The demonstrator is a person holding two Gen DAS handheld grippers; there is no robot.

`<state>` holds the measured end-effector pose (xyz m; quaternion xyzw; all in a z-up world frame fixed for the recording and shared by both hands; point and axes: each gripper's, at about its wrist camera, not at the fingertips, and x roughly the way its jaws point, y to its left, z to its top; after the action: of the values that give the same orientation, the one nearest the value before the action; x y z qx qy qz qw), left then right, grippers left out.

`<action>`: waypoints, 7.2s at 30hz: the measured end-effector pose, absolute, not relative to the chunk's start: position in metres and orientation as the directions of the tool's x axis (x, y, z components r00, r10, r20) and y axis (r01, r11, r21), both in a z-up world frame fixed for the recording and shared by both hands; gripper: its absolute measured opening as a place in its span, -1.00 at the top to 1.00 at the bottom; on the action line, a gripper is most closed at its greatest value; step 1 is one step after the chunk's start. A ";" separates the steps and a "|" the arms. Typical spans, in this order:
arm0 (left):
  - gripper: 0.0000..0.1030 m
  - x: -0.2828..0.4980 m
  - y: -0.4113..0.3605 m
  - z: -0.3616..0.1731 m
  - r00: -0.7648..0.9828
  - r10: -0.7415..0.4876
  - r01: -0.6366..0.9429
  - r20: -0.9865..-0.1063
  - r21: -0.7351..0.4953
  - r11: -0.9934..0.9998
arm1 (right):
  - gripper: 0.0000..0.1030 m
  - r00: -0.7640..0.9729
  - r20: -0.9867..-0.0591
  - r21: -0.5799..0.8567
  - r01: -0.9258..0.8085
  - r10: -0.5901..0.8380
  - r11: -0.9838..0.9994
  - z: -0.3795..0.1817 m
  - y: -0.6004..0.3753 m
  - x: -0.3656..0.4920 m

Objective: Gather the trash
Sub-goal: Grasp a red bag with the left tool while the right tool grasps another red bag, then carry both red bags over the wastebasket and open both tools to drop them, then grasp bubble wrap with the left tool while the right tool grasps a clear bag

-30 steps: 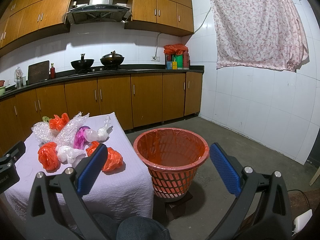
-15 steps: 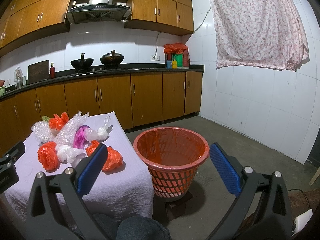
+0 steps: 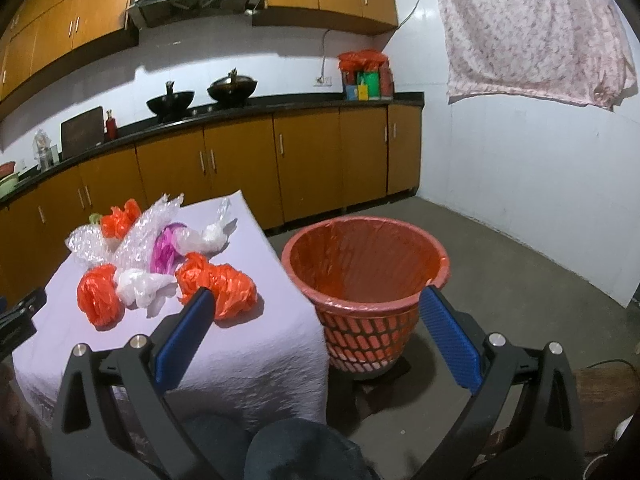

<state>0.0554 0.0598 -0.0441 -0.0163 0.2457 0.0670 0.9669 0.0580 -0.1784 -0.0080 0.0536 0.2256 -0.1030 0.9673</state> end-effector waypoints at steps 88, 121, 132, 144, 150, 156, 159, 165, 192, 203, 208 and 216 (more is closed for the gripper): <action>0.50 0.161 -0.062 -0.008 0.803 -0.426 0.376 -0.416 -0.200 0.905 | 0.23 0.831 -0.445 0.047 0.394 -0.333 0.918 -0.008 -0.250 0.182; 0.14 0.226 -0.182 -0.057 0.605 -0.559 0.574 -0.567 -0.176 0.800 | -0.20 0.806 -0.468 0.166 0.484 -0.364 0.859 -0.027 -0.346 0.233; -0.13 0.209 -0.145 -0.048 0.671 -0.496 0.502 -0.551 -0.154 0.851 | -0.22 0.795 -0.483 0.169 0.496 -0.367 0.852 -0.032 -0.345 0.216; -0.35 0.173 -0.055 -0.033 0.818 -0.260 0.257 -0.513 -0.078 0.963 | -0.28 0.843 -0.491 0.195 0.351 -0.219 0.916 -0.029 -0.281 0.209; -0.35 0.170 0.008 -0.039 0.847 -0.107 0.077 -0.521 -0.078 0.994 | -0.28 0.859 -0.499 0.177 0.234 -0.118 0.956 -0.028 -0.231 0.219; -0.38 0.174 0.064 -0.048 0.851 0.018 -0.059 -0.525 -0.061 0.996 | -0.27 0.843 -0.538 0.191 0.119 0.002 0.974 -0.032 -0.181 0.246; -0.48 0.181 0.091 -0.050 0.854 0.088 -0.128 -0.512 -0.043 0.991 | -0.27 0.829 -0.558 0.196 0.076 0.047 0.978 -0.036 -0.158 0.263; -0.64 0.214 0.141 -0.050 0.840 0.197 -0.254 -0.505 -0.046 0.966 | -0.27 0.792 -0.602 0.209 0.034 0.101 0.977 -0.046 -0.121 0.322; 0.71 0.264 0.169 -0.076 0.790 0.085 -0.202 -0.607 -0.127 0.971 | 0.27 0.630 -0.754 0.240 0.003 0.185 0.971 -0.102 -0.079 0.400; 0.78 0.201 0.165 -0.043 0.845 0.094 -0.180 -0.526 -0.115 0.977 | 0.27 0.685 -0.708 0.211 -0.022 0.168 0.977 -0.070 -0.082 0.346; 0.78 0.177 0.171 -0.025 0.866 0.116 -0.199 -0.487 -0.122 0.972 | 0.27 0.706 -0.689 0.203 -0.030 0.164 0.979 -0.058 -0.083 0.323; 0.78 0.145 0.172 0.008 0.907 0.117 -0.196 -0.405 -0.160 0.967 | 0.27 0.743 -0.645 0.218 -0.044 0.177 0.975 -0.034 -0.093 0.291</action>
<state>0.1454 0.1716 0.0076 -0.0989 0.2004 0.0807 0.9714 0.2906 -0.0934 -0.0338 0.0946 0.3535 0.0595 0.9287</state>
